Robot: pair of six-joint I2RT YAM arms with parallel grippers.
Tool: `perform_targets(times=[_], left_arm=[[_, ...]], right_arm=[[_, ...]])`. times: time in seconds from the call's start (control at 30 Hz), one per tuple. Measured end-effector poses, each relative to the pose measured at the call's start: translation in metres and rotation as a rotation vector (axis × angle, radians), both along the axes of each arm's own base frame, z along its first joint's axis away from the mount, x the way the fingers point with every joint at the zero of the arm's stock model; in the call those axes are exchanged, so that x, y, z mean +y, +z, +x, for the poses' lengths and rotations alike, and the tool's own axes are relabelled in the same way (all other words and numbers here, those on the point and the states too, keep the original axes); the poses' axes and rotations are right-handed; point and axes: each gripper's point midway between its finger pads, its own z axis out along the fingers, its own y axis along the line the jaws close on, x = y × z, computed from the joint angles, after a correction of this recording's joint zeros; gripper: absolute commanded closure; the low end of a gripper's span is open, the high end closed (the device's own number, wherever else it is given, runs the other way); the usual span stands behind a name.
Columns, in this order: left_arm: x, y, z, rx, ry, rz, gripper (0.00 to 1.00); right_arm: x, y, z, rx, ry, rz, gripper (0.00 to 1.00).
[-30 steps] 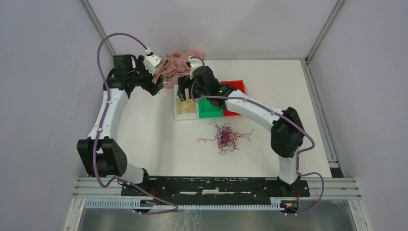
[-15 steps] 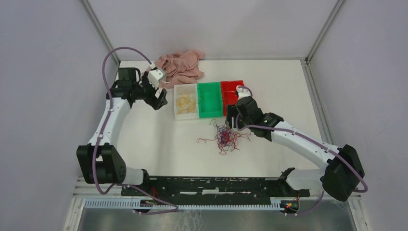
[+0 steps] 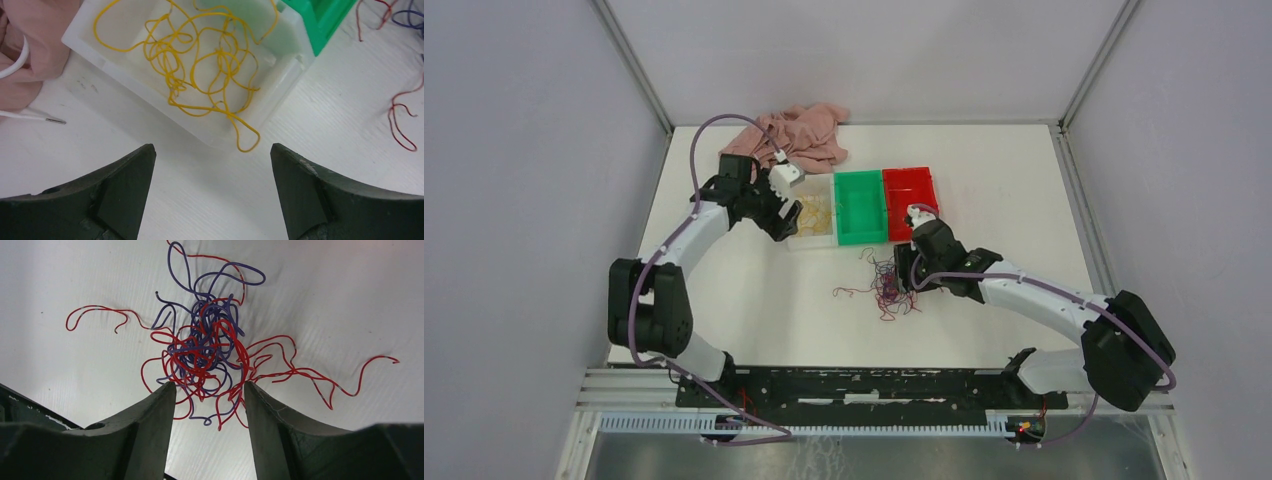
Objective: Untangle the cables
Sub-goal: Pick up the cable at the center of the board.
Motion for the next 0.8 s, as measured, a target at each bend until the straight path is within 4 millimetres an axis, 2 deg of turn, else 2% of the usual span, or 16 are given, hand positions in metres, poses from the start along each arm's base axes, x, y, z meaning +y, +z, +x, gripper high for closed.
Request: perform_targets(times=[0.23, 0.33, 0.47, 0.53, 0.57, 0.63, 0.73, 0.8], left_arm=[[0.013, -0.035, 0.039, -0.033, 0.121, 0.108, 0.12], [0.020, -0.042, 0.049, -0.052, 0.159, 0.149, 0.11], [0.027, -0.036, 0.056, -0.090, 0.189, 0.172, 0.10], [0.029, -0.033, 0.058, -0.103, 0.201, 0.183, 0.06], [0.030, -0.032, 0.058, -0.107, 0.205, 0.185, 0.01], [0.030, -0.027, 0.058, -0.110, 0.203, 0.182, 0.01], [0.025, -0.014, 0.050, -0.103, 0.180, 0.159, 0.01], [0.021, 0.002, 0.039, -0.099, 0.154, 0.130, 0.01]], right_arm=[[0.014, -0.005, -0.003, 0.034, 0.045, 0.044, 0.45], [0.020, -0.004, -0.005, 0.044, 0.067, 0.071, 0.45], [0.027, 0.000, -0.008, 0.054, 0.094, 0.108, 0.46], [0.028, 0.004, -0.009, 0.058, 0.102, 0.128, 0.46], [0.027, 0.006, -0.008, 0.057, 0.100, 0.138, 0.46], [0.025, 0.013, -0.005, 0.050, 0.093, 0.157, 0.45], [0.020, 0.023, 0.001, 0.032, 0.078, 0.173, 0.45], [0.015, 0.029, 0.005, 0.020, 0.070, 0.180, 0.45]])
